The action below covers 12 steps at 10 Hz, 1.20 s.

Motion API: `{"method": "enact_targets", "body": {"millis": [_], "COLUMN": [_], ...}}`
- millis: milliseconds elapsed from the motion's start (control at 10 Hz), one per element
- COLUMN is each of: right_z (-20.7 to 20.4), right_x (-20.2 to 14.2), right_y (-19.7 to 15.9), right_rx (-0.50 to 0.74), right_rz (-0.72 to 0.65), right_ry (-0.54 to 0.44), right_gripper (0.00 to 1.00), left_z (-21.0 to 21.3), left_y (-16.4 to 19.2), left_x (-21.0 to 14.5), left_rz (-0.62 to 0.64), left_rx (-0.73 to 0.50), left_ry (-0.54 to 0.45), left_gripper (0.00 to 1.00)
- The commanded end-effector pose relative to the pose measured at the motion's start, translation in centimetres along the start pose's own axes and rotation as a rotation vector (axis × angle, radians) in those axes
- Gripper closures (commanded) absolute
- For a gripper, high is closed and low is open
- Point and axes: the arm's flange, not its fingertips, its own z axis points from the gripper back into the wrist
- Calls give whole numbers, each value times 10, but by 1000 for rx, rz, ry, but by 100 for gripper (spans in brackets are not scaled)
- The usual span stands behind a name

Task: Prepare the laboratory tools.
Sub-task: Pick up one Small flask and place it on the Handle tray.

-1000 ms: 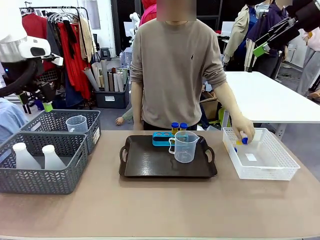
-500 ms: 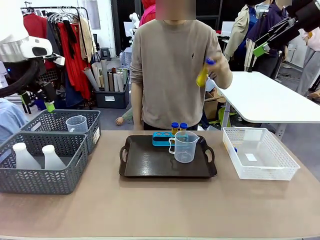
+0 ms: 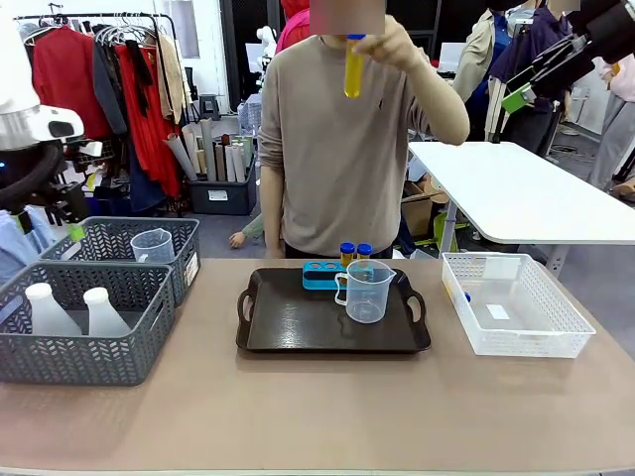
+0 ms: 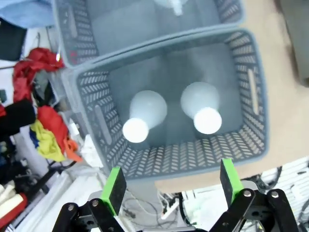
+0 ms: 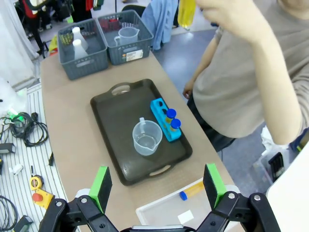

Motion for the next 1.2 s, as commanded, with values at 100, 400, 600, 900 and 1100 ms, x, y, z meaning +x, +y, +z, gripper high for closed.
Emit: {"method": "enact_targets", "body": {"millis": [100,400,600,900,1100], "right_z": [1,1,1,1,1], "right_x": [2,2,2,2,2], "right_y": [0,0,0,0,0], "right_rx": [4,4,4,4,4], "right_rz": [6,6,6,6,6], "right_ry": [-10,-10,-10,-10,-10], "right_gripper": [0,0,0,0,0], "left_z": [-20,-64,-88,-117,-124], "left_y": [29,59,68,77,79], "left_x": [2,0,-3,-8,-8], "left_rz": [124,169,176,191,197], "left_rx": [-4,-24,-32,-41,-57], "left_ry": [-68,-11,-1,18,20], "left_gripper": [0,0,0,0,0]}}
